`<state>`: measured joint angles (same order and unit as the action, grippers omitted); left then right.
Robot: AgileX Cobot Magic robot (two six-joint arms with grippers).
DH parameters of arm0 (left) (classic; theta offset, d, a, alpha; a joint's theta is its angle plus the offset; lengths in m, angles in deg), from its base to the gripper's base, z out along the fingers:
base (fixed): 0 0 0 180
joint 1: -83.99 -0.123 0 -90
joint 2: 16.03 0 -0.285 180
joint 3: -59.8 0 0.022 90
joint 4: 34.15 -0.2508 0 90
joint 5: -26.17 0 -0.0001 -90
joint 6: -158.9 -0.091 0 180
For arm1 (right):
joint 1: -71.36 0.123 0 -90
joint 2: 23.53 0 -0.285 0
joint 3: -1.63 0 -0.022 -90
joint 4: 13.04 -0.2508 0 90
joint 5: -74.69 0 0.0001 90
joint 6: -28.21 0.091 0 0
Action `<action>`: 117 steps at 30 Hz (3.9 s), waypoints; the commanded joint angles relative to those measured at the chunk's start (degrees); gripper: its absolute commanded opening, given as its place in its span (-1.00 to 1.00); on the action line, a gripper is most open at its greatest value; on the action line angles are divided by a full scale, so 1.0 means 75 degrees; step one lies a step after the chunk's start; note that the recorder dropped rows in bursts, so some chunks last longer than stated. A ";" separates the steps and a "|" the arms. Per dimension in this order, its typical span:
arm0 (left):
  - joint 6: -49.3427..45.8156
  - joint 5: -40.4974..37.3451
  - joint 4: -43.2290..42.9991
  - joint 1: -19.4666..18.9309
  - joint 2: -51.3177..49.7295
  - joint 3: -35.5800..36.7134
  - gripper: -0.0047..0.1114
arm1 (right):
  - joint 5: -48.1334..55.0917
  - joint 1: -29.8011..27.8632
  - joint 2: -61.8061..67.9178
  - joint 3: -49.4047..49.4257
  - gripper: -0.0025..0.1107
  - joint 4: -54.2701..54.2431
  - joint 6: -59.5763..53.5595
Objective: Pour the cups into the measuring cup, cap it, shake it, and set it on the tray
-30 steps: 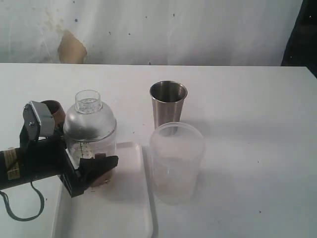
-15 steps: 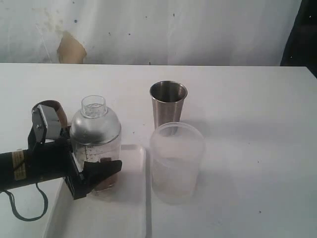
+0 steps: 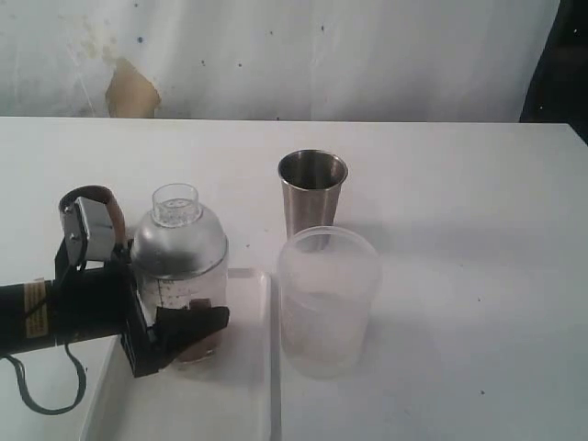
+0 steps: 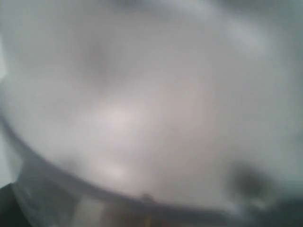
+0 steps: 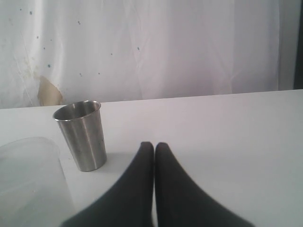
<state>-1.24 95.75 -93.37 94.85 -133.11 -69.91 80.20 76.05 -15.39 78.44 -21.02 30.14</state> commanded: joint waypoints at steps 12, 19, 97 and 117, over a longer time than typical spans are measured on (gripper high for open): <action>0.1606 -0.1334 -0.1189 -0.0067 0.0847 0.0025 0.82 | -0.0055 0.0050 -0.0048 0.0055 -0.96 0.0008 0.0025; 0.1660 -0.2006 -0.0909 -0.0067 0.1597 0.0535 0.81 | -0.0055 0.0050 -0.0048 0.0055 -0.96 0.0008 0.0025; -0.7478 -1.0604 1.5662 -0.0067 1.2086 0.1482 -0.92 | -0.0055 0.0050 -0.0048 0.0055 -0.96 0.0008 0.0025; -0.5811 -1.0120 1.2594 -0.0067 1.3261 0.2311 -0.92 | -0.0055 0.0050 -0.0048 0.0055 -0.96 0.0008 0.0025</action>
<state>-53.88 19.22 13.73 94.31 -36.90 -55.04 80.20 76.05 -15.39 78.44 -21.02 30.14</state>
